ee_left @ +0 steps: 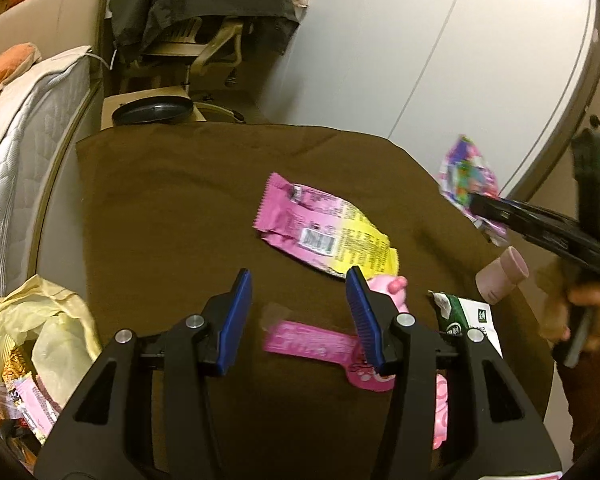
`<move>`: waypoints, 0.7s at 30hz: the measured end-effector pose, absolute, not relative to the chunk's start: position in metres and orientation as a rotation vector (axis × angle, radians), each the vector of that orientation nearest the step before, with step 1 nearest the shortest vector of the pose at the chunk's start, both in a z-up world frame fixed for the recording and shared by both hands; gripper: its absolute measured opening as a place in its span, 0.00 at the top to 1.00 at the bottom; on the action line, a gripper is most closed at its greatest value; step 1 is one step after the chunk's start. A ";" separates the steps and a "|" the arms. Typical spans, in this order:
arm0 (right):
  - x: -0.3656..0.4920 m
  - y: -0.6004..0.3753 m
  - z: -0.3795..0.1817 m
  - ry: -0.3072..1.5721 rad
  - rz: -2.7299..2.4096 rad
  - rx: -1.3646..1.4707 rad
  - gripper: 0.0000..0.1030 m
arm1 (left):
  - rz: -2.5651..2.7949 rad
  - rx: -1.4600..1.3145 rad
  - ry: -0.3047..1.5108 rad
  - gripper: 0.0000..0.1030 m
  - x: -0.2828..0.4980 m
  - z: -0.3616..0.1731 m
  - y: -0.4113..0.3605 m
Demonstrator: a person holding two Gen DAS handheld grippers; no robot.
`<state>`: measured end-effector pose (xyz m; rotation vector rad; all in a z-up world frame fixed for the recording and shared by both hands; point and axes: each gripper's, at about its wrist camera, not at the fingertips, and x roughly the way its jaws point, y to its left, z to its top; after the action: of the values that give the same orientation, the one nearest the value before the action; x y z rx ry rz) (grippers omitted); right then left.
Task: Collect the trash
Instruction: 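Grasp a colourful candy wrapper with the right tool while the left tool grasps the pink lollipop, then close the left tool on the pink lollipop handle and lift it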
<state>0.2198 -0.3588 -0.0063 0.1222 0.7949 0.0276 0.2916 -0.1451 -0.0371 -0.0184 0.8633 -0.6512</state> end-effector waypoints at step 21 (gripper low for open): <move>0.094 -0.362 -0.042 0.776 0.029 0.280 0.84 | -0.746 0.045 1.013 0.54 0.222 -0.056 -0.129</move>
<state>0.0940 -0.3617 -0.0423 0.2803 0.7759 0.0293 0.2217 -0.1291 -0.0560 0.0449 1.0132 -0.7461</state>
